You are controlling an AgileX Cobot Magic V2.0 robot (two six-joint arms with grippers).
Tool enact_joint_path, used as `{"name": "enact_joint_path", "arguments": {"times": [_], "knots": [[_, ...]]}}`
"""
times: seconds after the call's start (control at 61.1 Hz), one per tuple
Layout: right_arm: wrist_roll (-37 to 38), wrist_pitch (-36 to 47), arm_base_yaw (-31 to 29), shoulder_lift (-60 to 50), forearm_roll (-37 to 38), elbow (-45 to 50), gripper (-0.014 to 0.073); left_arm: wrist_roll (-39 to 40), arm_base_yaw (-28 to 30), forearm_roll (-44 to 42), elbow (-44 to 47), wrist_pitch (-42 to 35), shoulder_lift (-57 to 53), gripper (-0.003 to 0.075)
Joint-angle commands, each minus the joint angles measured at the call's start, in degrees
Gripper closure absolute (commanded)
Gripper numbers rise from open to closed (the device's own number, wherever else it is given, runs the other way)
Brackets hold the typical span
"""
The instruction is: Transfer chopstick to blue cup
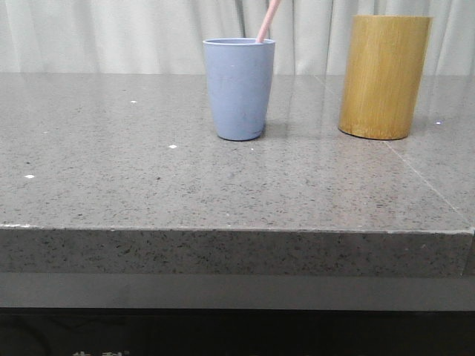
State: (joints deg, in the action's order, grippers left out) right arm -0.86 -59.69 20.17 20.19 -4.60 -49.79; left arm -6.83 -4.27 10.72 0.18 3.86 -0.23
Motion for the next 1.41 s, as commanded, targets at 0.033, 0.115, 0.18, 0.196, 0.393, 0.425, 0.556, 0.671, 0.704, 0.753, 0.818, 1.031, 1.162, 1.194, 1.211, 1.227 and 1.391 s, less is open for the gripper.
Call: {"name": "enact_joint_path", "arguments": {"times": [0.033,0.115,0.18,0.196,0.393,0.425,0.556,0.671,0.704,0.753,0.818,1.031,1.162,1.194,1.211,1.227,1.391], "knots": [[-0.2,3.7,-0.2,0.6,0.4,-1.0,0.066,-0.1,0.0,0.7,0.7,-4.8,-1.3,0.0739],[-0.2,3.7,-0.2,0.6,0.4,-1.0,0.066,-0.1,0.0,0.7,0.7,-4.8,-1.3,0.0739],[-0.2,3.7,-0.2,0.6,0.4,-1.0,0.066,0.2,0.0,0.8,0.7,-4.8,-1.3,0.0739],[-0.2,3.7,-0.2,0.6,0.4,-1.0,0.066,0.4,0.0,0.6,0.7,-4.8,-1.3,0.0739],[-0.2,3.7,-0.2,0.6,0.4,-1.0,0.066,6.2,0.0,-3.9,0.7,-4.8,-1.3,0.0739],[-0.2,3.6,-0.2,0.6,0.4,-1.0,0.066,6.2,0.0,-3.8,0.7,-4.8,-1.3,0.0739],[-0.2,3.6,-0.2,0.6,0.4,-1.0,0.066,6.2,0.0,-3.8,0.7,-8.4,-1.3,0.0739],[-0.2,3.6,-0.2,0.6,0.4,-1.0,0.066,6.2,0.0,-3.8,0.7,-10.1,-1.4,0.0739],[-0.2,3.6,-0.2,0.6,0.4,-1.0,0.066,6.2,0.0,-3.8,0.7,-10.1,-1.4,0.0739],[-0.2,3.6,-0.2,0.6,0.4,-1.0,0.066,6.2,0.0,-3.8,0.7,-10.1,-1.4,0.0739],[-0.2,3.6,-0.2,0.6,0.4,-1.0,0.066,6.2,0.0,-3.8,0.7,-10.1,-1.4,0.0739],[-0.2,3.6,-0.2,0.6,0.4,-1.0,0.066,6.2,0.0,-3.8,0.7,-10.2,-1.4,0.0739],[-0.2,3.6,-0.2,0.6,0.4,-1.0,0.066,6.2,0.0,-3.8,0.7,-10.2,-1.4,0.0739],[-0.2,3.6,-0.2,0.6,0.4,-1.0,0.066,6.2,0.0,-3.8,0.7,-10.2,-1.4,0.0739],[-0.2,3.6,-0.2,0.6,0.4,-1.0,0.066,6.2,0.0,-3.8,0.7,-10.2,-1.4,0.0739],[-0.2,3.6,-0.2,0.6,0.4,-1.0,0.066,6.2,0.0,-3.8,0.7,-10.2,-1.4,0.0739],[-0.2,3.6,-0.2,0.6,0.4,-1.0,0.066,6.2,0.0,-3.8,0.7,-10.2,-1.4,0.0739]]}}
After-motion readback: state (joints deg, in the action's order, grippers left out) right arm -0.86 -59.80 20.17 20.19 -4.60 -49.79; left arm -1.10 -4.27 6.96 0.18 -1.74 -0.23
